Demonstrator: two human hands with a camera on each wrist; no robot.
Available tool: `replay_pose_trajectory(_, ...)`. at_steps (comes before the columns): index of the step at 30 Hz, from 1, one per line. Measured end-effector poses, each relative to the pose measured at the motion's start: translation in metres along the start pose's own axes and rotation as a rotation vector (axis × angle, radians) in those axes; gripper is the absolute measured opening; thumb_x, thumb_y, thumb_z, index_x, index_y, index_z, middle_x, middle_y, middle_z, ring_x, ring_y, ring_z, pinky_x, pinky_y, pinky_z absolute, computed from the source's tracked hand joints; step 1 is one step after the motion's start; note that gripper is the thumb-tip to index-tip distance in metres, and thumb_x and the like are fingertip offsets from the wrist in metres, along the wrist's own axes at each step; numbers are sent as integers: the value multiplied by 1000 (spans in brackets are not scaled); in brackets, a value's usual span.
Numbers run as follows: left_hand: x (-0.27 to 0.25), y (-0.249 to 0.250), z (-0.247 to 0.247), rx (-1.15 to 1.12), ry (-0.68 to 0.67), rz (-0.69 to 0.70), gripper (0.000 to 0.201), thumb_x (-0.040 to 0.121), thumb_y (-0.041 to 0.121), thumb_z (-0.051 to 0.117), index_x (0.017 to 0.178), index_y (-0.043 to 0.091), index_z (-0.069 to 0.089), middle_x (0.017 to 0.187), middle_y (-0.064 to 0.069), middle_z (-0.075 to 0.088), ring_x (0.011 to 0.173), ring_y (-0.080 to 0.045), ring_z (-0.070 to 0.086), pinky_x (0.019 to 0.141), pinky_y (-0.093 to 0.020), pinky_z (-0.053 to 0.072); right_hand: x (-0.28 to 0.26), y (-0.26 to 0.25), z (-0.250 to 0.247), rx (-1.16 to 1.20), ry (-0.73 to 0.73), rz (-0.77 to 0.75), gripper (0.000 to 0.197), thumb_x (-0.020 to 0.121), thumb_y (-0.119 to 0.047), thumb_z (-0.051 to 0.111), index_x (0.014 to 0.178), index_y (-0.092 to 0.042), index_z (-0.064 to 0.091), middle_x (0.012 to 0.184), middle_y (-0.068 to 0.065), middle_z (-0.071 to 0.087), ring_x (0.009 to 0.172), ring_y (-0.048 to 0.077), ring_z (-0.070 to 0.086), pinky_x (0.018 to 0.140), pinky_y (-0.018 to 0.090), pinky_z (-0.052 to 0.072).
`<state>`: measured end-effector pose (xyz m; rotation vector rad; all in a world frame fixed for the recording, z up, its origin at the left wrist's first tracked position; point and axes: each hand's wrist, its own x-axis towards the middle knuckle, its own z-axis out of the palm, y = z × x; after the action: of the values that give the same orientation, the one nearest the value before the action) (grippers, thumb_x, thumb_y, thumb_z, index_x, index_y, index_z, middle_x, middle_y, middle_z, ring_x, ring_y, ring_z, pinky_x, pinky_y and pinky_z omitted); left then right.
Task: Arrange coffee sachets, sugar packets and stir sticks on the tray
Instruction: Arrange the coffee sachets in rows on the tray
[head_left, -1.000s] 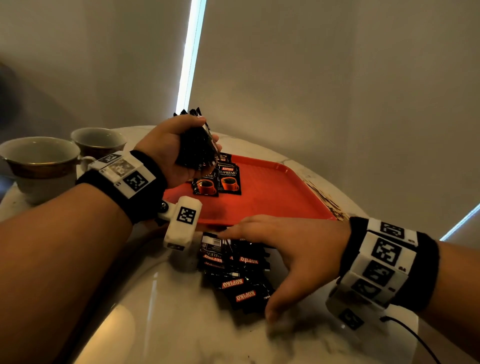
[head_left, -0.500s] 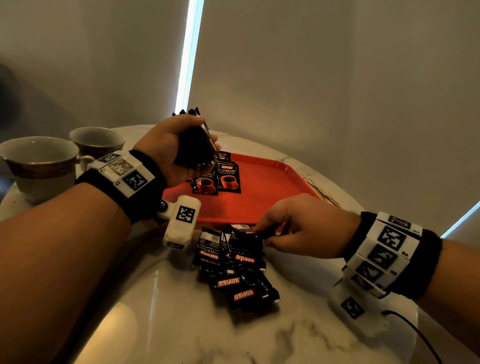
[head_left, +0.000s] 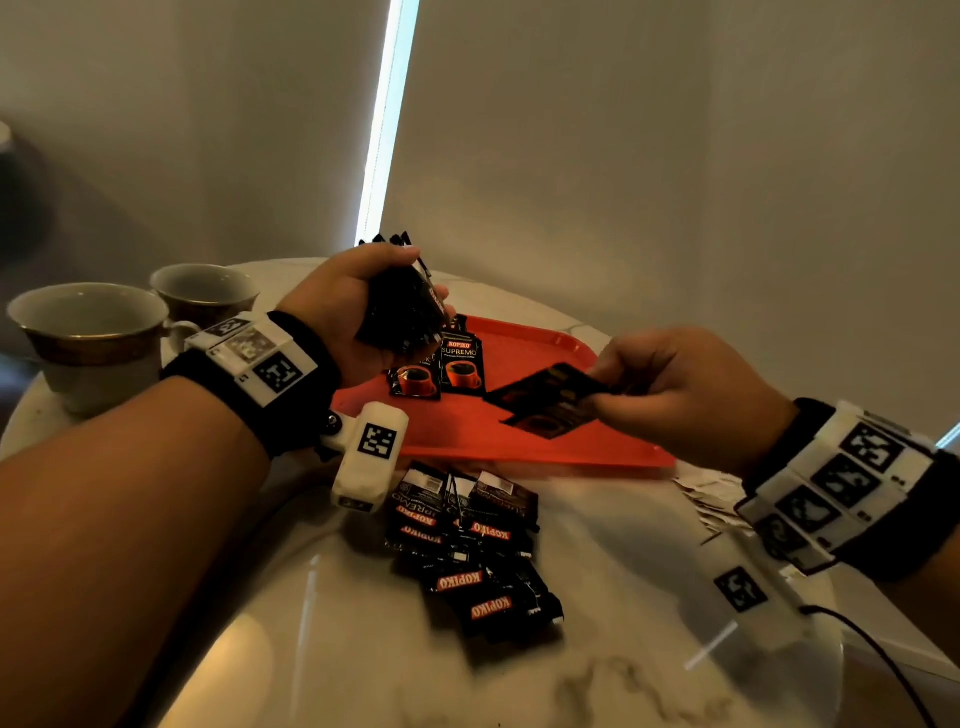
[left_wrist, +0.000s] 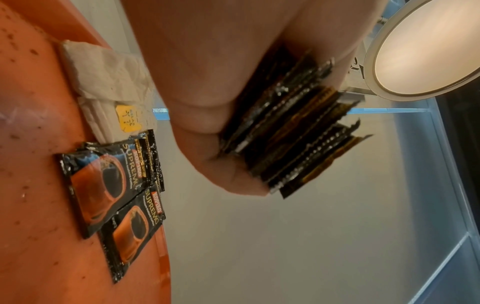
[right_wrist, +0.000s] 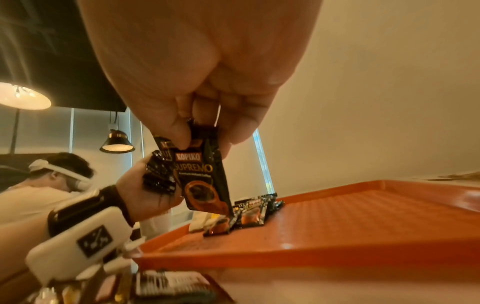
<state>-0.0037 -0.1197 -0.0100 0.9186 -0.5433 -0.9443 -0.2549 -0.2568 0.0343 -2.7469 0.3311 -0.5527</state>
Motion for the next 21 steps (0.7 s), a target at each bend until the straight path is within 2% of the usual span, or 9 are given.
replay_pose_trajectory(2,0,-1,0,7,0,-4,33,94,33,56,118,10,57,112,-13,68,87,-25,73,67,-37,57,8,-3,-6,50,70,0,17,80,-4,79,77,-20,73,67,-6,70,55,6,60,53,22,45)
replay_pose_trajectory(6,0,-1,0,5,-1,-22,40,93,34,57,126,11,56,119,-15,69,93,-28,72,70,-38,58,31,-11,-7,125,239,-14,9,81,-8,78,78,-10,71,71,13,69,65,36,62,58,48,51)
replay_pose_trajectory(8,1,-1,1,4,1,-30,38,93,35,58,124,12,57,117,-14,68,95,-28,70,69,-38,57,42,-14,-4,136,294,-11,10,82,-9,77,77,-14,70,72,13,70,66,37,63,60,52,53)
replay_pose_trajectory(10,2,-2,1,4,-5,-48,38,91,35,58,122,12,57,113,-13,68,94,-28,70,66,-38,57,52,-17,2,137,359,-15,14,82,-11,77,74,-18,69,68,6,69,64,30,65,59,47,54)
replay_pose_trajectory(13,2,-3,3,-4,-47,-75,38,85,35,62,116,14,59,108,-14,68,92,-30,72,63,-40,58,69,-20,14,134,472,-53,24,82,-15,76,67,-30,66,62,-3,65,57,16,60,52,33,47)
replay_pose_trajectory(15,2,-6,5,-9,-76,-76,42,79,36,65,115,13,61,109,-15,67,93,-32,72,65,-41,58,79,-23,26,189,483,-84,28,83,-14,76,67,-34,65,71,-6,69,66,9,64,59,27,51)
replay_pose_trajectory(18,4,-8,7,-18,-99,-33,48,85,36,60,125,11,62,109,-14,67,93,-30,70,70,-41,59,87,-25,47,320,321,-101,28,82,-6,75,67,-28,66,97,-11,74,102,1,68,87,28,57)
replay_pose_trajectory(20,4,-8,7,-31,-110,-13,47,90,39,56,126,10,61,109,-13,67,92,-27,67,77,-40,57,88,-25,59,426,218,-122,30,82,2,73,67,-23,68,102,-13,74,110,0,66,92,29,57)
replay_pose_trajectory(21,5,-8,5,-35,-117,-11,50,90,42,57,128,10,61,110,-14,65,93,-27,65,80,-40,55,90,-23,63,500,186,-144,35,82,6,71,66,-25,68,104,-10,75,109,4,68,89,33,59)
